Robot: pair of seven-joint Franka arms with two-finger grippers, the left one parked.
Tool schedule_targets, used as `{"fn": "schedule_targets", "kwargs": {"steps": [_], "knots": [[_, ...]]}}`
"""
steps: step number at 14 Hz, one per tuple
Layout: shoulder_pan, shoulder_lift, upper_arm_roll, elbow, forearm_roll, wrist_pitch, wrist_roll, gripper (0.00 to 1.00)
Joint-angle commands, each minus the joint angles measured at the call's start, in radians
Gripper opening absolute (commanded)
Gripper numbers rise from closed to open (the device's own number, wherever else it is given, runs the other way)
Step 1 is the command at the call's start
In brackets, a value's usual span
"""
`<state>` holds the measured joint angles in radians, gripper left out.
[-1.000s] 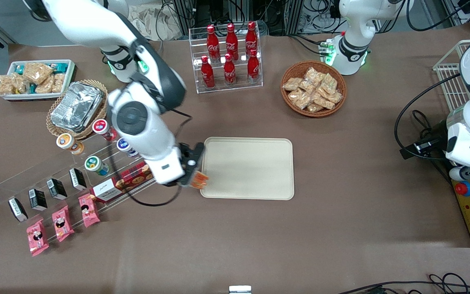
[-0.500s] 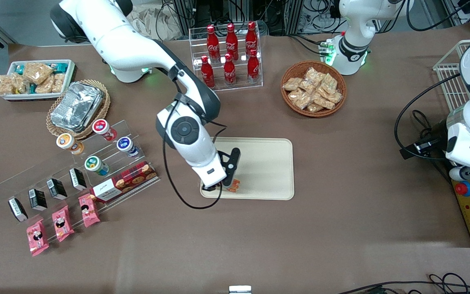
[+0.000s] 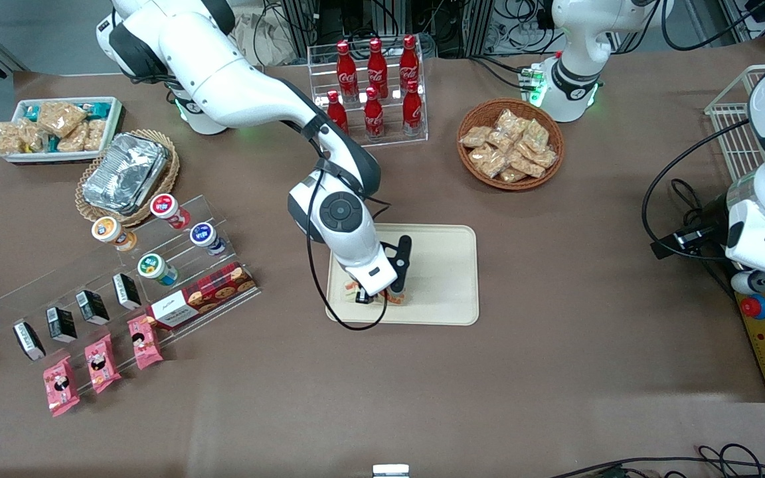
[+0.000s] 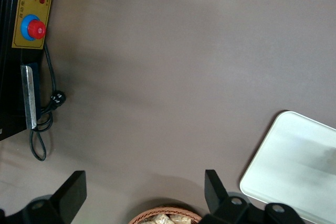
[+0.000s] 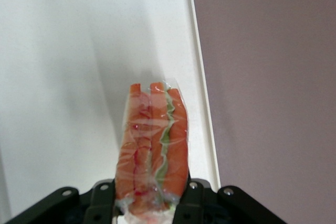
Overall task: Place sandwich on tray
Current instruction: 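Lower the sandwich onto the tray and open the right gripper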
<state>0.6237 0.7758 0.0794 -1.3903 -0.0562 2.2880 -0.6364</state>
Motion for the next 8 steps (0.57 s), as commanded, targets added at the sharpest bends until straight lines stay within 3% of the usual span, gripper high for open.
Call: {"fn": "schedule_targets", "kwargs": {"steps": [1,4,5,6,7,8], "knots": [[0.001,0.042,-0.006,0.04,-0.027,0.025,0.014,0.39],[-0.001,0.043,-0.012,0.036,-0.028,0.025,0.012,0.49],[-0.001,0.042,-0.012,0.037,-0.027,0.027,0.015,0.7],[-0.004,0.036,-0.01,0.036,-0.025,0.025,0.017,0.78],[-0.005,0.034,-0.01,0.036,-0.022,0.024,0.018,0.96],[-0.01,0.033,-0.01,0.037,-0.021,0.022,0.017,0.96]]}}
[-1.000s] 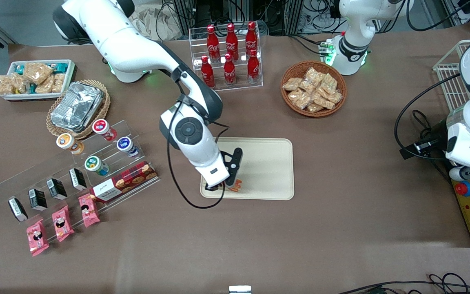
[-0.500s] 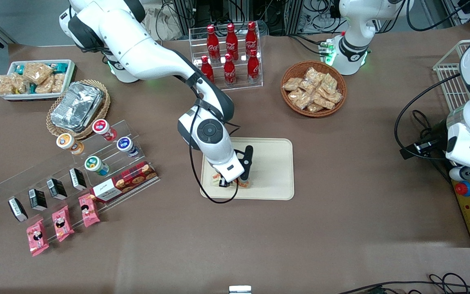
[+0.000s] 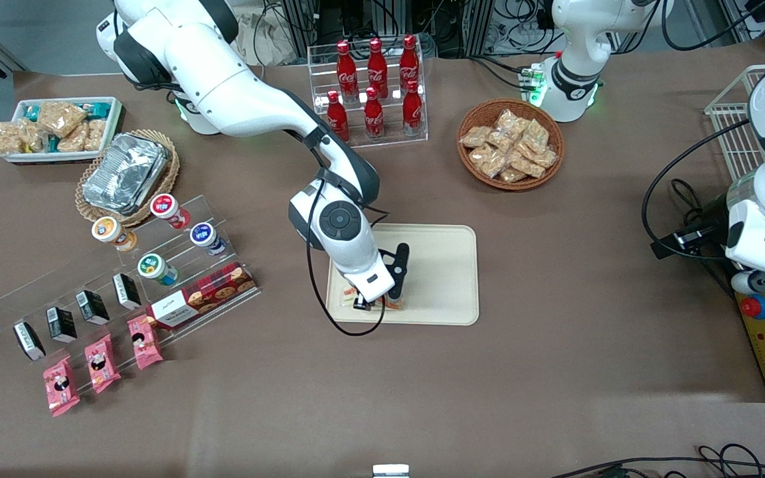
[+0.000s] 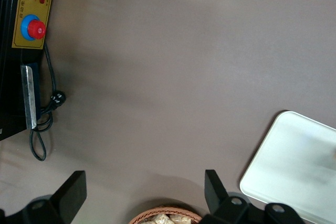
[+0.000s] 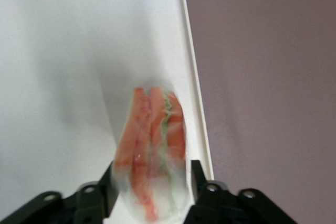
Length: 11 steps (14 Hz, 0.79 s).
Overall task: Place sandwich on tray
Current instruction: 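Lower the sandwich onto the tray and open the right gripper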
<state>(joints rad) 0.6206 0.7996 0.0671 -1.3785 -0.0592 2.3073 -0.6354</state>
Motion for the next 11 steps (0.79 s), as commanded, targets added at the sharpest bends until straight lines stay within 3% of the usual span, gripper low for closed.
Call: {"fn": "schedule_targets", "kwargs": {"steps": [1,3,6,11], "knots": [[-0.01,0.003,0.002,0.024,-0.014,-0.003,0.014,0.96],[-0.016,-0.031,0.002,0.022,0.011,-0.022,0.014,0.96],[-0.077,-0.101,0.0,0.012,0.1,-0.107,0.052,0.96],[-0.195,-0.29,0.002,-0.039,0.108,-0.322,0.32,0.96]]}}
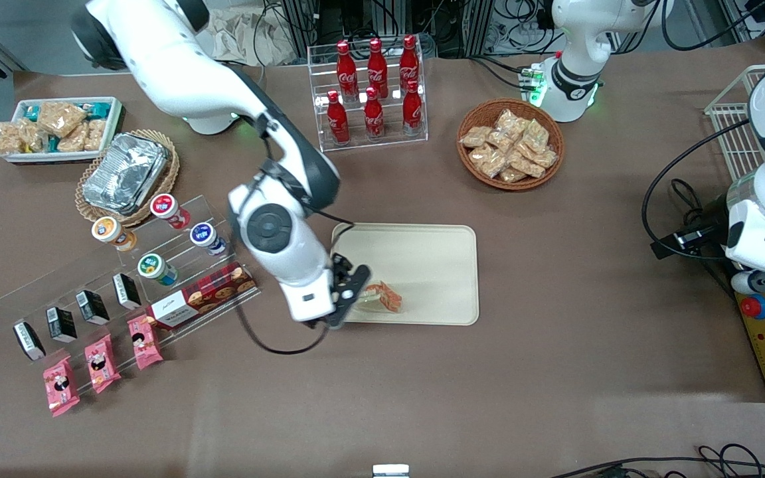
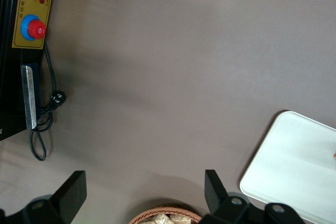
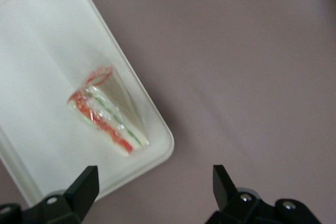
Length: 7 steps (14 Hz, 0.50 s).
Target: Place sandwich on tray
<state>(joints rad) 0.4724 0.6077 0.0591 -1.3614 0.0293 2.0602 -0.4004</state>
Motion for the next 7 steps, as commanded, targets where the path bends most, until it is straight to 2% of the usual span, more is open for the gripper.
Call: {"fn": "schedule_targets", "kwargs": {"steps": [1,7], "knots": [[-0.055,-0.141,0.007,-0.061,0.018,-0.131,0.141,0.96],[-0.064,-0.285,-0.056,-0.053,0.008,-0.377,0.527,0.97]]}}
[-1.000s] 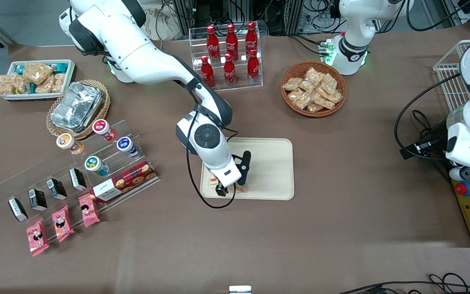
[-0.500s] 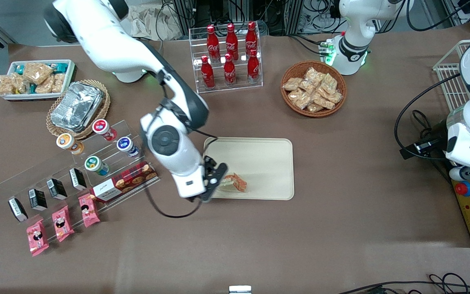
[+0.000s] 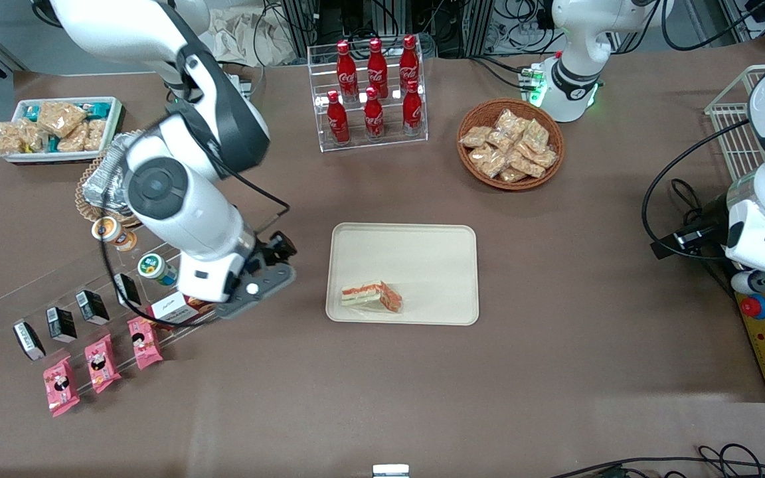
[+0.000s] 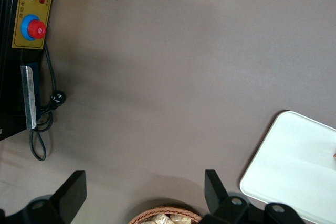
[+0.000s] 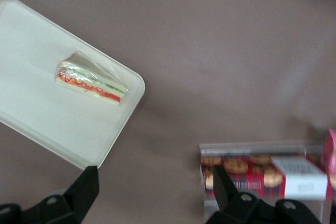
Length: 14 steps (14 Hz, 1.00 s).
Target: Place sandwich on tray
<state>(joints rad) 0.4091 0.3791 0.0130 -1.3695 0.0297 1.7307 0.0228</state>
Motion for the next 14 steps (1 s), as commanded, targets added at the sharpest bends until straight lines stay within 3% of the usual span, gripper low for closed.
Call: {"fn": "schedule_targets", "kwargs": {"steps": [1,14], "knots": [[-0.021,-0.071,-0.014,-0.043,0.007,-0.054,0.105,0.97],[-0.355,-0.161,-0.016,-0.04,0.019,-0.151,0.046,0.98]]}}
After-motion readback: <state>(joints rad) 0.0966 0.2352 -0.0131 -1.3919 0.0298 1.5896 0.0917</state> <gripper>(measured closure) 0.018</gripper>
